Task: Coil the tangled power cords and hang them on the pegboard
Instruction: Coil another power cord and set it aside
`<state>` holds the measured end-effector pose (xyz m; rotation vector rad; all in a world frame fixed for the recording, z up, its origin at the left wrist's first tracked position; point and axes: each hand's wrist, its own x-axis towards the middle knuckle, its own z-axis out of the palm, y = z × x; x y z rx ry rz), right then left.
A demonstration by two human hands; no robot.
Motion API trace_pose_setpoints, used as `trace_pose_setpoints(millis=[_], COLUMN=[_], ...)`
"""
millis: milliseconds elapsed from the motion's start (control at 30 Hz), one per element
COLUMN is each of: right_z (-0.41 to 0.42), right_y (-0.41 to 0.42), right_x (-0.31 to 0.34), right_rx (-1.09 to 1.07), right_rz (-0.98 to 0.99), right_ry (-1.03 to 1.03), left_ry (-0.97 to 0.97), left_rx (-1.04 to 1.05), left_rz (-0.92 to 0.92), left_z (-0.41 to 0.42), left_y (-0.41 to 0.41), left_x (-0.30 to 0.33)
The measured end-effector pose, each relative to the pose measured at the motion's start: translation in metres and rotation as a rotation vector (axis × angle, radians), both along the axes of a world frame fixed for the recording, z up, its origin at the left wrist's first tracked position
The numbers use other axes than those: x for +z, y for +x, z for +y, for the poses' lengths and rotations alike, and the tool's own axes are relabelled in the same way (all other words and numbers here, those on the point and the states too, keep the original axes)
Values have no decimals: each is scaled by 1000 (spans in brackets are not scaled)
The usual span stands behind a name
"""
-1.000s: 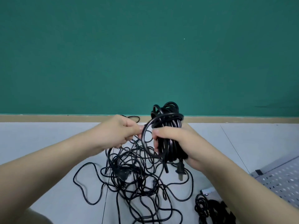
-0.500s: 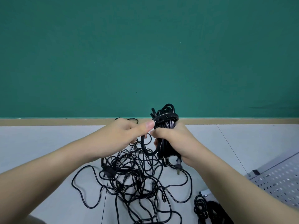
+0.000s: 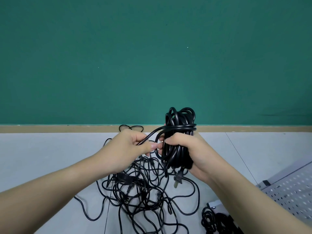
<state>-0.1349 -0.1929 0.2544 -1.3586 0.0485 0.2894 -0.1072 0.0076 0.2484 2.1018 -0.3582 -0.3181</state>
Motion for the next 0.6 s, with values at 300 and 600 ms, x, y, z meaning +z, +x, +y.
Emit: trace_pose_setpoints(millis=[300, 600], right_z=[23, 2], right_y=[-4, 9], right_x=[-22, -20], right_rx=[-83, -56], right_rz=[-47, -151], right_ry=[-164, -387], left_ry=[828, 755], left_rx=[-249, -462], left_rz=[-219, -369], left_z=[-36, -10], left_y=[-37, -49], left_x=[-2, 43])
